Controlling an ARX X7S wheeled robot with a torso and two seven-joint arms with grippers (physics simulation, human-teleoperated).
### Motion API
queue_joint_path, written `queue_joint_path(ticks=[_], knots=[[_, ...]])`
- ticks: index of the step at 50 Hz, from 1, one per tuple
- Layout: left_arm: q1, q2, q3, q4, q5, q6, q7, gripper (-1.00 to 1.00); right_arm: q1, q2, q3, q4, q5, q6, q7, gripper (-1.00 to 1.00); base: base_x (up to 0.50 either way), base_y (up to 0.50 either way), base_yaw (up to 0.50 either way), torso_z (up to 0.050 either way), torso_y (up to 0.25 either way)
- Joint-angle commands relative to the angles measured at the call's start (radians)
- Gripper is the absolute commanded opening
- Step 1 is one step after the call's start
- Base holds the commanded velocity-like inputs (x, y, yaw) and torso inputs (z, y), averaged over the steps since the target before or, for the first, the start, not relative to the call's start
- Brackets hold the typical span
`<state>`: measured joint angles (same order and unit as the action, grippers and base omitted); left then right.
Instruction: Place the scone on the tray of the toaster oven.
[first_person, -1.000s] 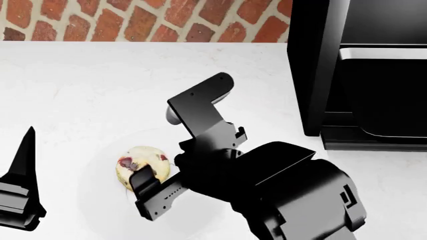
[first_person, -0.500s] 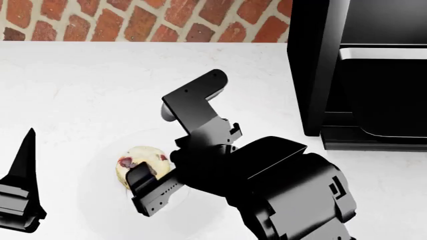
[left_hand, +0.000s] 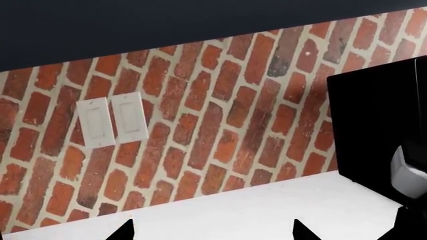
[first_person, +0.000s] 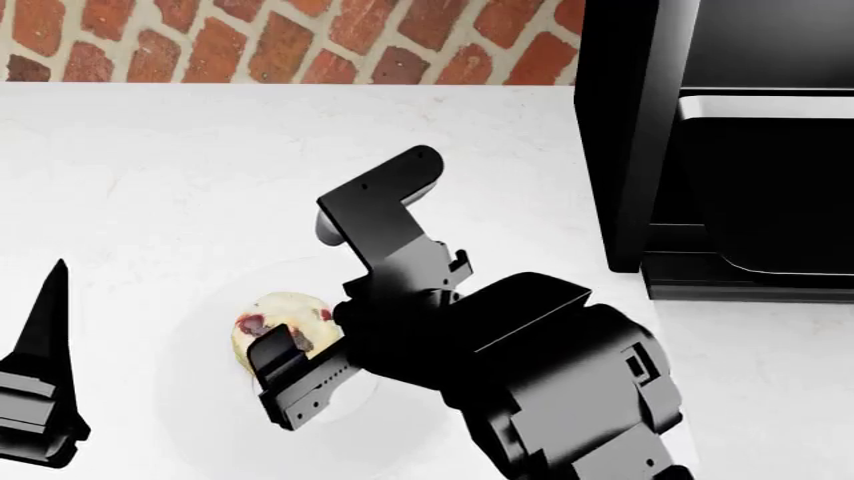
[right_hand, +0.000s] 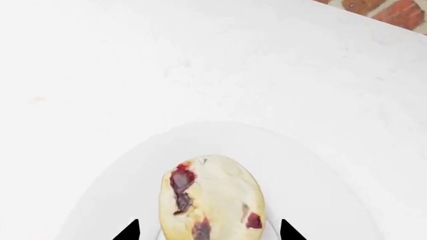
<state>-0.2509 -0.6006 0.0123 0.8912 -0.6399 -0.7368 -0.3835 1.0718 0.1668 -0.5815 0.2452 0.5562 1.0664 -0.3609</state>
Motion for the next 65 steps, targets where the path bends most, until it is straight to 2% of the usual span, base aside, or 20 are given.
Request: queue_joint_path(ticks=[1, 54, 55, 65], knots=[[-0.002, -0.003, 0.007, -0.007, 0.001, 0.003, -0.001, 1.00, 0.011, -0.013, -0.022, 0.069, -0.015, -0.046, -0.019, 1.00, 0.00, 0.00, 0.00, 0.000, 0.000], [0.028, -0.017, -0.001, -0.012, -0.019, 0.025, -0.012, 1.00, 0.024, -0.056, -0.066, 0.242, -0.006, -0.146, -0.053, 1.00, 0.00, 0.00, 0.00, 0.000, 0.000], [0.027, -0.017, -0.001, -0.012, -0.019, 0.025, -0.012, 1.00, 0.023, -0.055, -0.066, 0.240, -0.005, -0.146, -0.052, -1.00, 0.00, 0.00, 0.00, 0.000, 0.000], [0.019, -0.019, 0.005, -0.015, -0.021, 0.022, -0.016, 1.00, -0.002, -0.033, -0.040, 0.171, 0.035, -0.108, -0.026, -1.00, 0.00, 0.00, 0.00, 0.000, 0.000]])
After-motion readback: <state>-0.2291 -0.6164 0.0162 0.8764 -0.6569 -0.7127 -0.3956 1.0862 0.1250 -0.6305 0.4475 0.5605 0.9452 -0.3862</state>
